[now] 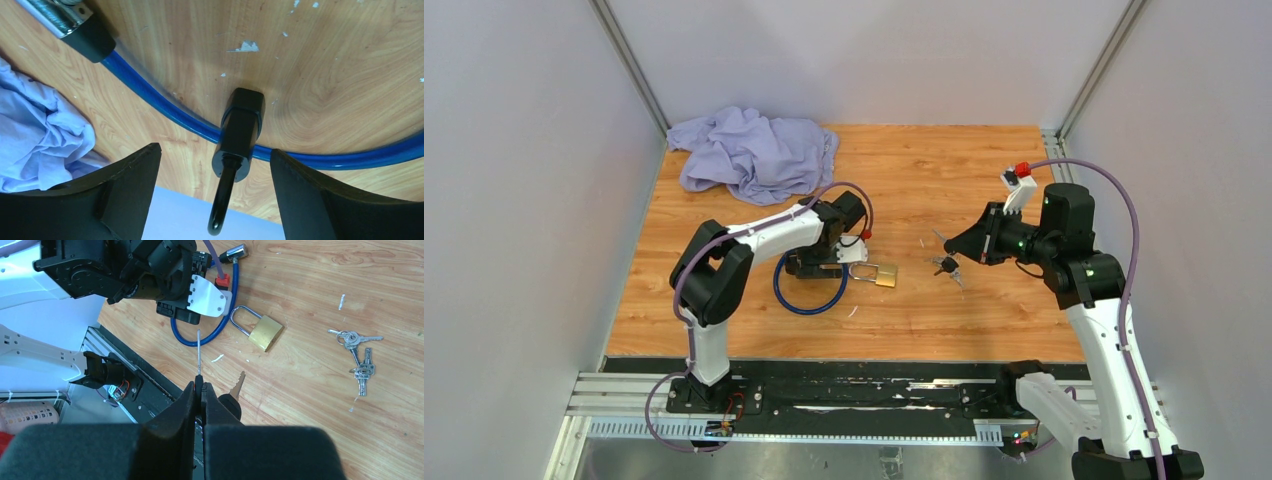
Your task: Unlock with the key
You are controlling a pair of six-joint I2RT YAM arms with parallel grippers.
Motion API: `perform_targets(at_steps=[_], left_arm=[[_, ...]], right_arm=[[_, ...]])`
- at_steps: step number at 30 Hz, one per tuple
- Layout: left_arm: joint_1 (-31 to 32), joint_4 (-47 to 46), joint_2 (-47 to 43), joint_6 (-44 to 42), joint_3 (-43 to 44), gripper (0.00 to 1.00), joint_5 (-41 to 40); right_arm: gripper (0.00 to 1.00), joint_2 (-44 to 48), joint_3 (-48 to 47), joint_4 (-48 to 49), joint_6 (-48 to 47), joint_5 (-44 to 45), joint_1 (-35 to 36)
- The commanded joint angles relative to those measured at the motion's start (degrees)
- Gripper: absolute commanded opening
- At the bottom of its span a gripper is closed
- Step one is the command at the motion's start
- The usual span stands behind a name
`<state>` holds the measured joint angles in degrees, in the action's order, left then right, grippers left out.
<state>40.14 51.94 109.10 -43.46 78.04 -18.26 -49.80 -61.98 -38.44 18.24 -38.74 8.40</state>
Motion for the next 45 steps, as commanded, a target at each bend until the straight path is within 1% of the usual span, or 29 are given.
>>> perform_targets(at_steps=[1,6,10,12,14,23,31,35,41,45], left_arm=[[-0.06,-0.03,0.20,-0.45,-1.84,0.83,0.14],[-0.06,-0.13,0.35,-0.09,-3.19,0.77,0.16],[-0.06,-0.46,0.45,0.21,-3.31,0.76,0.10],[0.02,-0.61,0.92,0.13,-3.02,0.73,-0.60],[0.07,-0.61,1.46,0.21,-2.66,0.67,-1.17],[1.93,-0.62,2.26,1.07,-2.43,0.56,-2.70],[4.17,-0.59,1.38,1.71,-2.59,0.55,-4.75],[4.30,-0.57,1.81,1.06,-2.68,0.50,-6.65],[4.17,-1.54,2.30,-0.46,-4.02,0.50,-8.99],[4.18,-1.49,2.68,-0.44,-4.16,0.50,-9.15]], right_arm=[[0.01,0.32,-0.99,1.06,0.06,-1.67,0.75],[0.01,0.32,-0.95,1.51,0.31,-2.03,0.78],[0.01,0.40,-0.80,1.48,0.39,-2.13,0.82],[0.01,0.49,-0.73,1.58,0.40,-2.13,0.80],[0.01,0.58,-0.61,1.72,0.52,-2.13,0.79],[0.01,0.71,-0.08,2.19,0.49,-2.43,0.79],[0.01,1.26,0.38,2.21,0.13,-2.66,0.87],[0.01,1.44,0.41,2.19,0.08,-2.74,0.79],[0.01,1.59,0.37,2.30,0.08,-2.75,0.81],[0.01,1.72,0.34,2.40,0.02,-2.74,0.81]])
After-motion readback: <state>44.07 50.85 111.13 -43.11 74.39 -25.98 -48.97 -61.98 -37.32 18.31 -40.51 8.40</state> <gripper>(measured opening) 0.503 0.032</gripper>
